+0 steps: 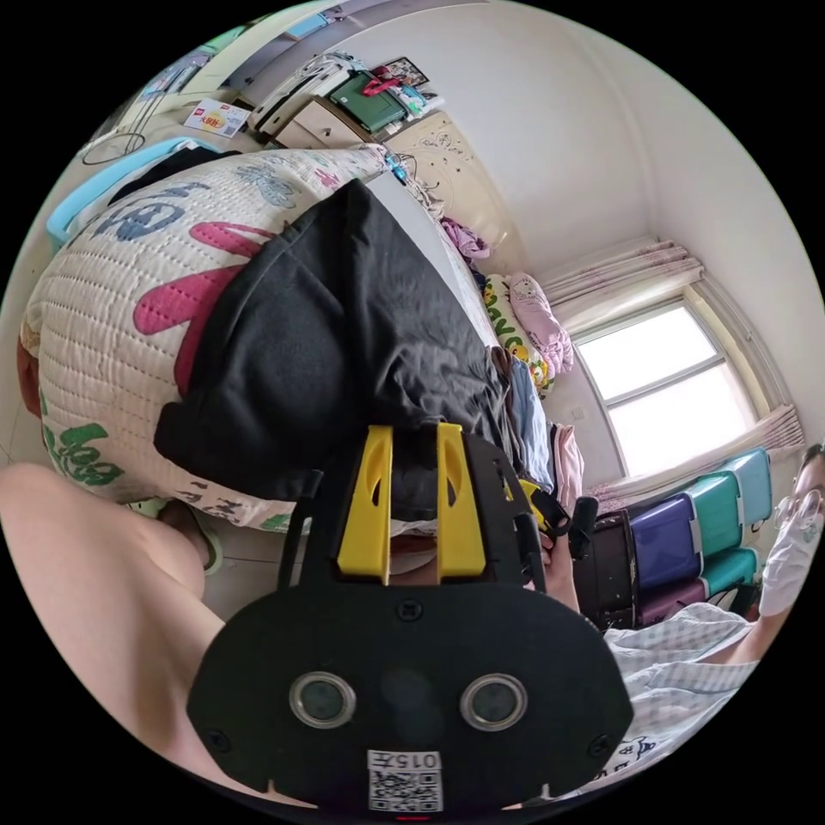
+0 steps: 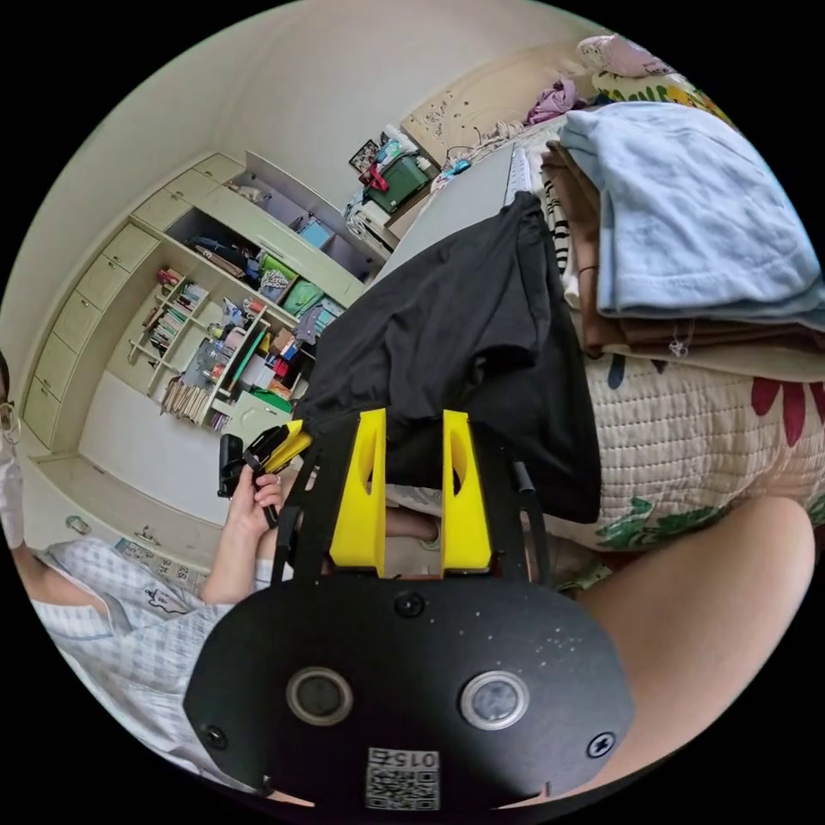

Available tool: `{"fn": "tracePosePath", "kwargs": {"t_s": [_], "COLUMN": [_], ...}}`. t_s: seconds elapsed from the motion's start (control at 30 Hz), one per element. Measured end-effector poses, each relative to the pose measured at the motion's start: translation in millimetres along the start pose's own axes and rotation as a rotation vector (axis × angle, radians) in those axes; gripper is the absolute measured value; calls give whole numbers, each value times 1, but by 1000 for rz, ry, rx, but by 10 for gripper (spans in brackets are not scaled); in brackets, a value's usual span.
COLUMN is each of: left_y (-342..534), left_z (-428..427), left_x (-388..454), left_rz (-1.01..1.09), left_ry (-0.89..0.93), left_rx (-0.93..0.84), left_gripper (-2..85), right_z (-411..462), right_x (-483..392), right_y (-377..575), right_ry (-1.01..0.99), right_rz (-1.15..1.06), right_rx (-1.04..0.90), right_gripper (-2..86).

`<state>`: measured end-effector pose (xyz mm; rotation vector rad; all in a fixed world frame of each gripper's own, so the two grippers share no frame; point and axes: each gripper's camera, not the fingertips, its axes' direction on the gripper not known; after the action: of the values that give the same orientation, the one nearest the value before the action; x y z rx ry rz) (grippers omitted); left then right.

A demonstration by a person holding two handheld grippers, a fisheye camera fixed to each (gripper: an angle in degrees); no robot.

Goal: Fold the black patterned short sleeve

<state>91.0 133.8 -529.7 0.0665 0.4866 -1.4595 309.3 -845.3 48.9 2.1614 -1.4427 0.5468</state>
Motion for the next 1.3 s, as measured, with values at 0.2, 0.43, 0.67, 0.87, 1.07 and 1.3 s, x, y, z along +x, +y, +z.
{"fn": "tracePosePath", "kwargs": {"t_s": [0.2,0.43,0.67,0.87,1.07,1.3], "left_y": [-4,1,9,13,-8,-128], "left_z": [-1,-9,-24,-15,-13,-48], "left_x": [2,24,41,51,58,73], "left_rz": [10,85,111,150,161,222], "left_ry": [29,1,10,-107,-166,-181], "left_rx": [-39,-49,-60,-134,-159,22], "left_gripper": [20,-3,-4,-1,28,71], "right_z": [-15,-44,-70,-50,-68,-83], "right_x": [6,-3,-34,-46,-50,-48], "right_y": [-25,-33,-29,-23,-50,-153], "right_ry": [-45,-57,-22,92,70,149], "right_rz": [72,64,1,-41,-69,-129], "right_rx": [6,52,31,-62,43,135], "right_gripper": [69,11,3,11,49,93]}}
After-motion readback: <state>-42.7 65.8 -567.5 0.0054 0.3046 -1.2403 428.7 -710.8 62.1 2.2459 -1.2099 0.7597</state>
